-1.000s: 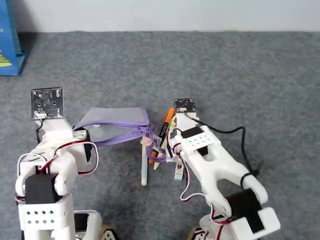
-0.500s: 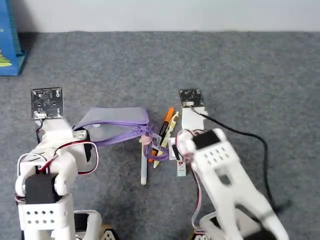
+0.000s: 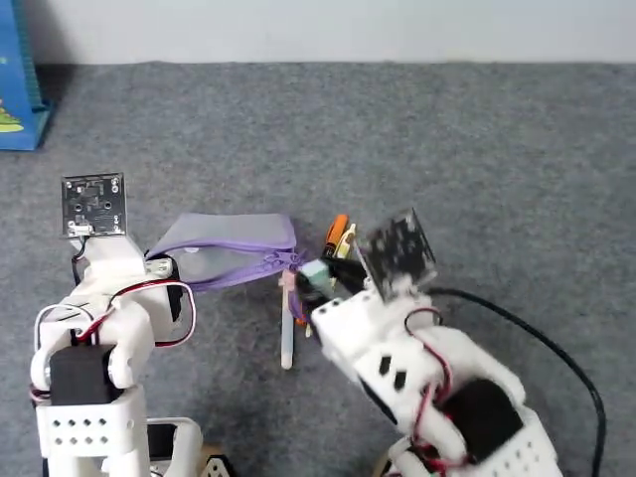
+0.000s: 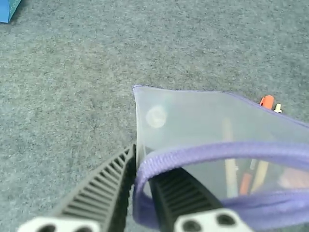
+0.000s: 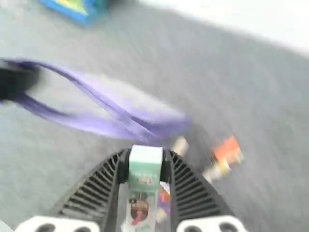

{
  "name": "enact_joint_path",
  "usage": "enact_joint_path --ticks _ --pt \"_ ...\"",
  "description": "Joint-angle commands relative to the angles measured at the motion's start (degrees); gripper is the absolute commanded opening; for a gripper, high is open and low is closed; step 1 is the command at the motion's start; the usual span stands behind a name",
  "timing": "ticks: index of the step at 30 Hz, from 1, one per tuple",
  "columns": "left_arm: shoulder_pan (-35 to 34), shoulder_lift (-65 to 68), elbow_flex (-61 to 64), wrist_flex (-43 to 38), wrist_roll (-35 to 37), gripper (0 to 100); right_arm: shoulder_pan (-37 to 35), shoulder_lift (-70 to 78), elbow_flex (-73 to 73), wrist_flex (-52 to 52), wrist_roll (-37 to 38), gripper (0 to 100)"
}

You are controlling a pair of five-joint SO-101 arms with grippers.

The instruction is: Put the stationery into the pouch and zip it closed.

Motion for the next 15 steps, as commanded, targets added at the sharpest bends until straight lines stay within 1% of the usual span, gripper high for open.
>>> enact_joint_path --ticks 1,6,12,15 --pt "0.0 -0.4 -0.6 -0.6 0.3 1 -3.6 -2.1 -3.3 -8.5 0.5 0.8" --pt "0.0 -0.4 -0.6 -0.6 0.3 1 -7.1 -2.0 0.8 -24.1 0.6 0.8" --pt "0.0 -0.4 -0.6 -0.6 0.3 1 -11.4 -2.0 12.1 -46.8 6.8 0.8" --pt "0.0 -0.4 -0.6 -0.6 0.3 1 -12.8 -0.8 17.3 -54.8 9.0 0.8"
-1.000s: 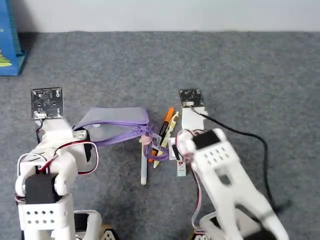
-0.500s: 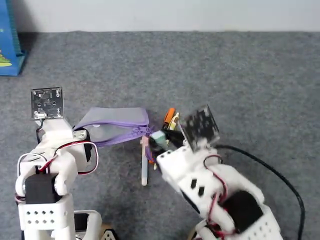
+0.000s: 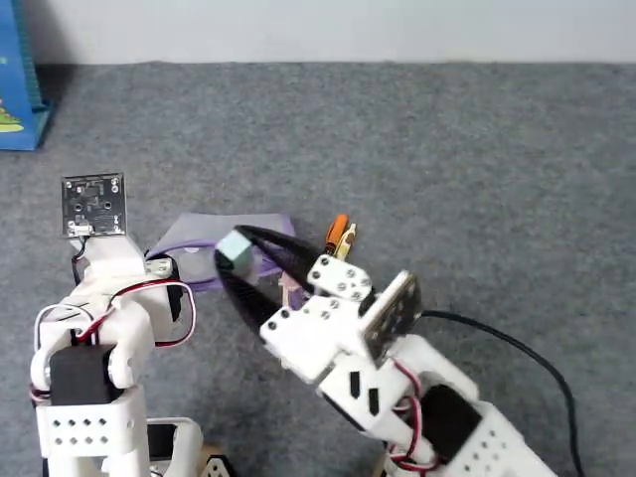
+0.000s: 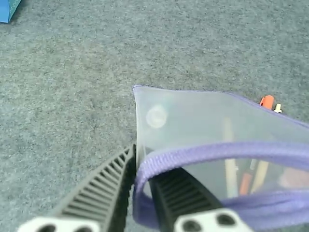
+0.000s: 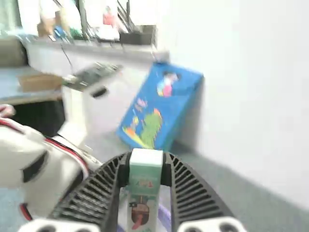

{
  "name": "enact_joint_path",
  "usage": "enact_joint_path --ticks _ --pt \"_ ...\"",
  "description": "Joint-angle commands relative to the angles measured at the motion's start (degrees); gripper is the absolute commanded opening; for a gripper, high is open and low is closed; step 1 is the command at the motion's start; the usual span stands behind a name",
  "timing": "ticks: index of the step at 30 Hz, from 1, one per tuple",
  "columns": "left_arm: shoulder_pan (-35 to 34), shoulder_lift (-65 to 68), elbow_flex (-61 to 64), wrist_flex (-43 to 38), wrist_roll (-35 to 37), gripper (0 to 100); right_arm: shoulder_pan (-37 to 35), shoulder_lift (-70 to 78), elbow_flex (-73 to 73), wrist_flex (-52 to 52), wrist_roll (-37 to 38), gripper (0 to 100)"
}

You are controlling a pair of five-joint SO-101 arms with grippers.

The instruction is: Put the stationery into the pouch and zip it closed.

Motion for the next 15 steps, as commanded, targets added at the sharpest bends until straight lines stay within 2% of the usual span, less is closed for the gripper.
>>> enact_joint_path --ticks 1,9,15 --pt "0.0 -0.4 -0.6 -0.6 0.3 1 -1.3 1.5 3.6 -10.9 2.9 0.8" --pt "0.0 -0.4 -0.6 -0.6 0.3 1 -0.8 14.8 6.5 -26.2 3.4 0.8" --pt "-0.3 -0.4 -0.6 -0.5 0.3 1 3.6 23.8 6.5 -33.5 3.4 0.8"
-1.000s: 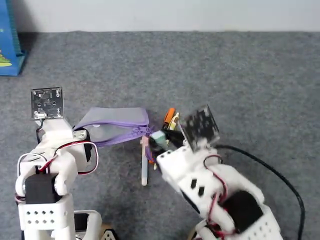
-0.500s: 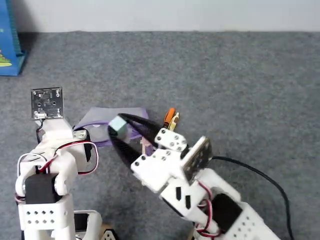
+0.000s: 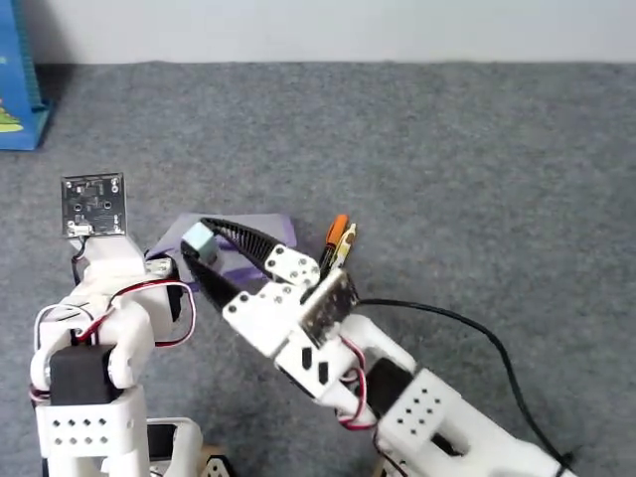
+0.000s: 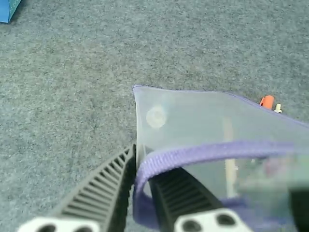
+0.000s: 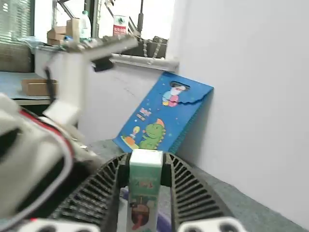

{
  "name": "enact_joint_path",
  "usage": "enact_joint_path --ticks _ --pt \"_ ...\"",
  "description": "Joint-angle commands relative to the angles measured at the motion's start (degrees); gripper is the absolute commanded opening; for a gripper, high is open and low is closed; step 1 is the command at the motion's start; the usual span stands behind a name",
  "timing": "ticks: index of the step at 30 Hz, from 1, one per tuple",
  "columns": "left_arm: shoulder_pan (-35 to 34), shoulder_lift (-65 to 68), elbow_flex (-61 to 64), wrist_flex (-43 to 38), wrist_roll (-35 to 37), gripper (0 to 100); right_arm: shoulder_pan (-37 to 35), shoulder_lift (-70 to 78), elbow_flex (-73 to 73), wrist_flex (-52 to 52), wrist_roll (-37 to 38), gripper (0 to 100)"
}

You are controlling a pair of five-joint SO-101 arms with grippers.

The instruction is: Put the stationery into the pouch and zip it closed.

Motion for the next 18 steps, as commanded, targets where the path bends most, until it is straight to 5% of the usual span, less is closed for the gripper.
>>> enact_joint_path --ticks 1,10,18 --pt "-0.3 -0.4 -0.6 -0.5 0.3 1 3.0 3.6 -0.6 -3.6 0.5 1.1" --pt "-0.3 -0.4 -0.6 -0.5 0.3 1 3.7 3.8 -0.8 2.5 0.4 22.6" --pt "-0.4 -0.4 -0.6 -0.5 0.3 1 7.3 -11.0 -4.0 26.2 -2.5 13.1"
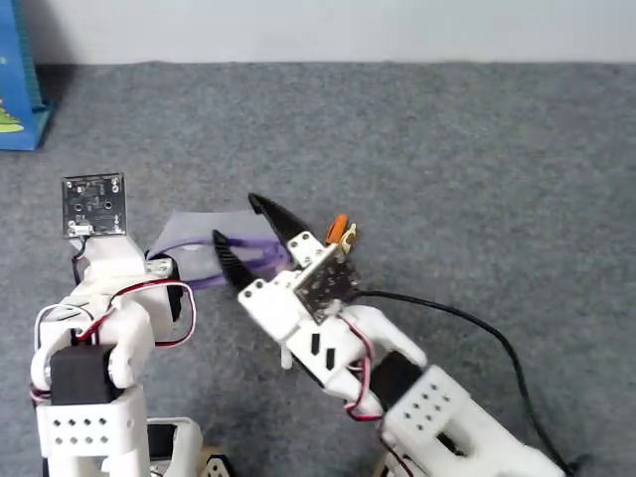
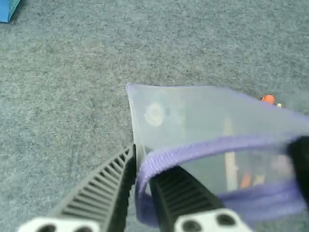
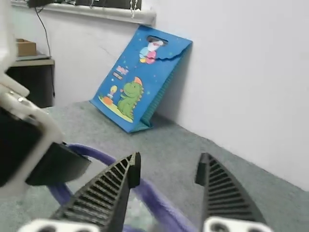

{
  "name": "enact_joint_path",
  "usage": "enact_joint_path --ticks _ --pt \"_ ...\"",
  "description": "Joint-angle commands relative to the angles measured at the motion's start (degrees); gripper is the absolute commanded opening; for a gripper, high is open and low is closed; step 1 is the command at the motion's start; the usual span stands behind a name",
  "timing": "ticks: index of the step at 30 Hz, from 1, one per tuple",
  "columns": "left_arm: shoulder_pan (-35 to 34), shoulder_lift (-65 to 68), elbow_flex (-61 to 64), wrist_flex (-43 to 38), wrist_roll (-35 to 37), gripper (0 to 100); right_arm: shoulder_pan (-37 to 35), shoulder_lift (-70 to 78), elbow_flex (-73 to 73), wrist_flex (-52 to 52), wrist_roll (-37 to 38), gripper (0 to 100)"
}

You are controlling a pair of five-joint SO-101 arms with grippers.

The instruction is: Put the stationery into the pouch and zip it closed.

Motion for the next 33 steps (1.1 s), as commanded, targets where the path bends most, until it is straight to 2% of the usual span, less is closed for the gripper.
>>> enact_joint_path --ticks 1,5,8,12,18,24,33 --pt "-0.4 -0.4 -0.6 -0.5 0.3 1 4.3 -8.0 -5.6 15.5 -5.3 12.0" --pt "-0.4 -0.4 -0.6 0.2 0.3 1 12.2 -11.4 -12.8 32.7 -15.1 12.5" --pt "-0.4 -0.4 -0.6 0.2 0.3 1 16.0 -10.5 -15.8 42.2 -17.8 13.1" --pt "-0.7 -0.4 -0.6 0.2 0.3 1 18.5 -7.2 -15.8 48.5 -20.0 12.8" --pt "-5.3 -0.4 -0.6 -0.3 0.3 1 21.6 7.3 -16.1 48.7 -23.3 13.0" --pt "-5.3 -0.4 -0.6 -0.2 0.3 1 21.5 27.1 -18.1 40.2 -27.9 13.0" --pt "-5.3 -0.4 -0.6 0.0 0.3 1 23.3 52.8 -36.2 39.0 -29.3 13.0"
